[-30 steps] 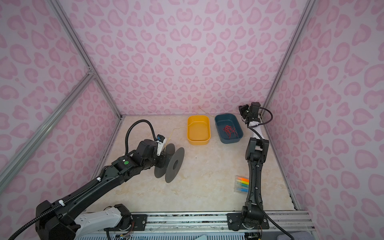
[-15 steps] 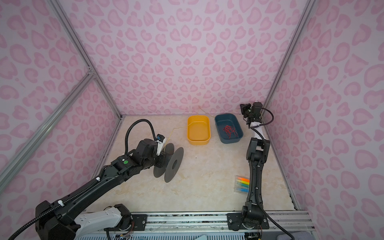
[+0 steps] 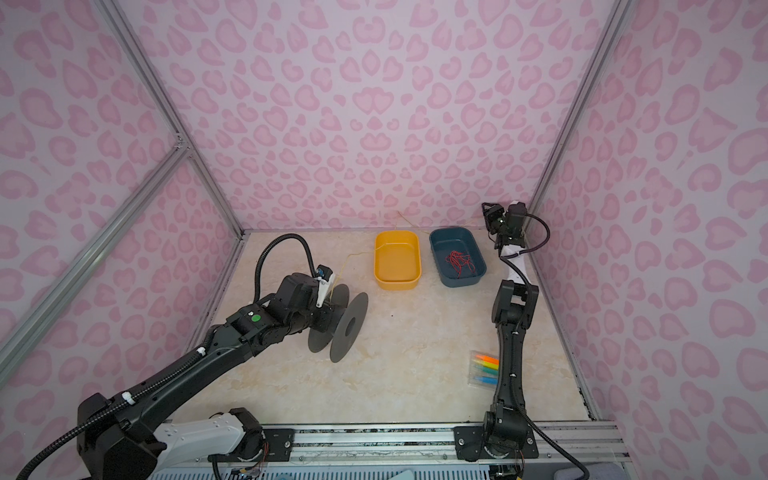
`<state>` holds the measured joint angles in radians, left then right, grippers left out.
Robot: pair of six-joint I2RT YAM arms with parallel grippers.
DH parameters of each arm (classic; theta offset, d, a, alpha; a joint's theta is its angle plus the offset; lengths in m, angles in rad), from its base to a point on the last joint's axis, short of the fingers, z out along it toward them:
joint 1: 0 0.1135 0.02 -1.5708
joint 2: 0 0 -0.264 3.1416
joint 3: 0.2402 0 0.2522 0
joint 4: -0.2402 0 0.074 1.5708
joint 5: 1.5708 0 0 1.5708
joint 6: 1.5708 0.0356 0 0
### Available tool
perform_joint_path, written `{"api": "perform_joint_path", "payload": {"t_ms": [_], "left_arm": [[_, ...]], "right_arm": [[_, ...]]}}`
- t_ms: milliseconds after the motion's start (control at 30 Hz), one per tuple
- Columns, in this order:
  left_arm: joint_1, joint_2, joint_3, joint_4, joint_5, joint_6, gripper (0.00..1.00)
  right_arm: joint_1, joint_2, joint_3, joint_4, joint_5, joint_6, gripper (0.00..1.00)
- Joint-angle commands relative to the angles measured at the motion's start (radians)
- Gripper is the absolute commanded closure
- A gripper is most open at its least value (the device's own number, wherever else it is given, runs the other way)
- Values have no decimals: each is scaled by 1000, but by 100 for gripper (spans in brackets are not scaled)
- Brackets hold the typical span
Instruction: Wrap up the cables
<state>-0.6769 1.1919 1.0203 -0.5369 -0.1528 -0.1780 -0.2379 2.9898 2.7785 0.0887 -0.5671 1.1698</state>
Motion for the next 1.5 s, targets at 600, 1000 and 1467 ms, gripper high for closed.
{"api": "perform_joint_path", "payload": {"t_ms": [600, 1000, 1467], "left_arm": [[-67, -37, 39, -4, 26, 34, 96], [-78, -59, 34, 13, -58, 35, 96], [-77, -157, 79, -80, -169, 25, 96]], "right_arm": [[14, 65, 18, 283, 25, 59, 100], [29, -54, -62, 528, -73, 224, 100], [115, -379, -407, 563, -73, 156, 100]]}}
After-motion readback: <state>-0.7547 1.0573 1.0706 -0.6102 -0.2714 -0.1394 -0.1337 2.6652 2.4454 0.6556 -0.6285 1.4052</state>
